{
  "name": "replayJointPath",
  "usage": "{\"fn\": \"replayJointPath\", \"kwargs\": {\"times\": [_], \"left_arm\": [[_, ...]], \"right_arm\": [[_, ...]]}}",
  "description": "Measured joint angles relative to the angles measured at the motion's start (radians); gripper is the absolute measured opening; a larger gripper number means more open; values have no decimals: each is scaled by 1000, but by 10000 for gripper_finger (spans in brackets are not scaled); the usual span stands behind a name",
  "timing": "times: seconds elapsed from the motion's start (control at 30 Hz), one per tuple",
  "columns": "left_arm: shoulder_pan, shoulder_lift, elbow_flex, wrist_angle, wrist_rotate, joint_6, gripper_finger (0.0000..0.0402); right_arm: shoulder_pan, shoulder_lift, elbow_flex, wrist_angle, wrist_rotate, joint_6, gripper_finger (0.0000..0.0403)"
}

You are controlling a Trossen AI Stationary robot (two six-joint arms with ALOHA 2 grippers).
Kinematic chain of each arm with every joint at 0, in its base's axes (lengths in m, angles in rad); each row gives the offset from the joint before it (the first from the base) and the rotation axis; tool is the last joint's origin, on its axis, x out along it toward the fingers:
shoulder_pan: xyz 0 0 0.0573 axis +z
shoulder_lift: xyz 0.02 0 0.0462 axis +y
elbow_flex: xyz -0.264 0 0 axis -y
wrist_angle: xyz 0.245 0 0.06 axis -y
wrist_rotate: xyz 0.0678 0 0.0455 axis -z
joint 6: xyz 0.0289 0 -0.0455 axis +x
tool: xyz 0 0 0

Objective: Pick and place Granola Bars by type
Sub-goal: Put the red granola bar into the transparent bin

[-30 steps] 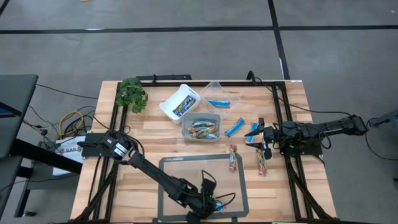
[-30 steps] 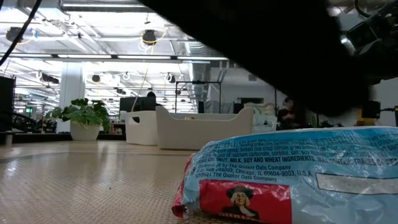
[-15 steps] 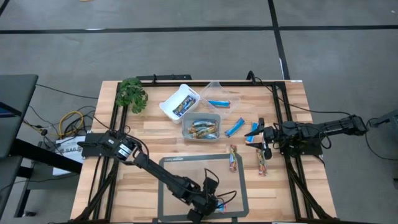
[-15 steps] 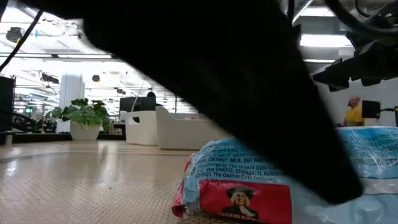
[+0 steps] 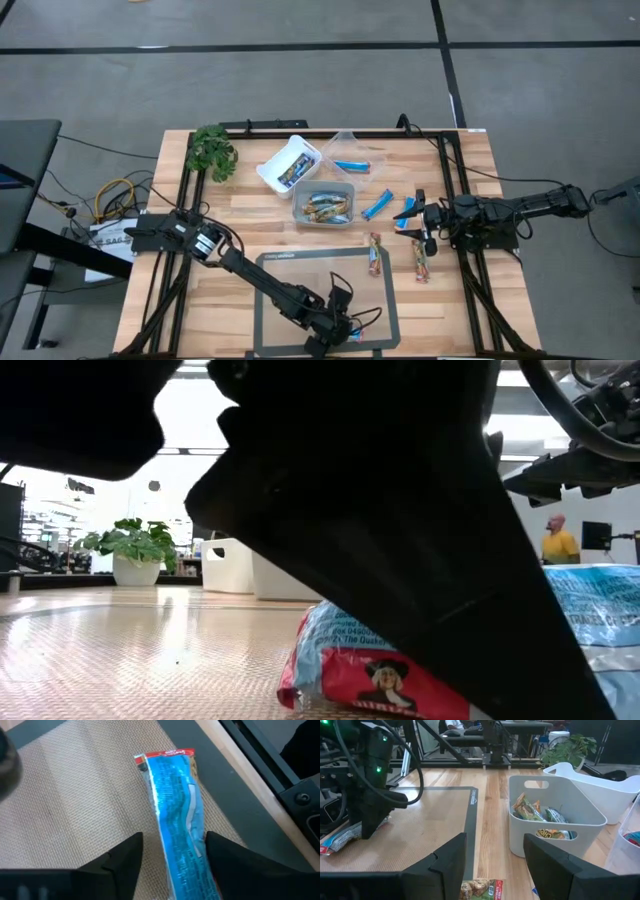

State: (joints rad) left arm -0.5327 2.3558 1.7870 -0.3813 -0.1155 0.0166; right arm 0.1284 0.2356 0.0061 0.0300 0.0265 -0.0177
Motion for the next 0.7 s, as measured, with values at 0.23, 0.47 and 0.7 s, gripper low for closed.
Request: {"fn": "replayJointPath", "kwargs": {"times": [0.23, 0.47, 0.7], "left_arm": [[0, 2, 0, 4, 7, 3, 131], [2, 3, -2, 33, 26, 28, 86], [9, 6, -3, 80, 25, 56, 62]], "right_arm": [[0, 0, 0, 0, 0, 0, 191], [0, 0, 0, 0, 0, 0, 191], [0, 0, 0, 0, 0, 0, 191]]}}
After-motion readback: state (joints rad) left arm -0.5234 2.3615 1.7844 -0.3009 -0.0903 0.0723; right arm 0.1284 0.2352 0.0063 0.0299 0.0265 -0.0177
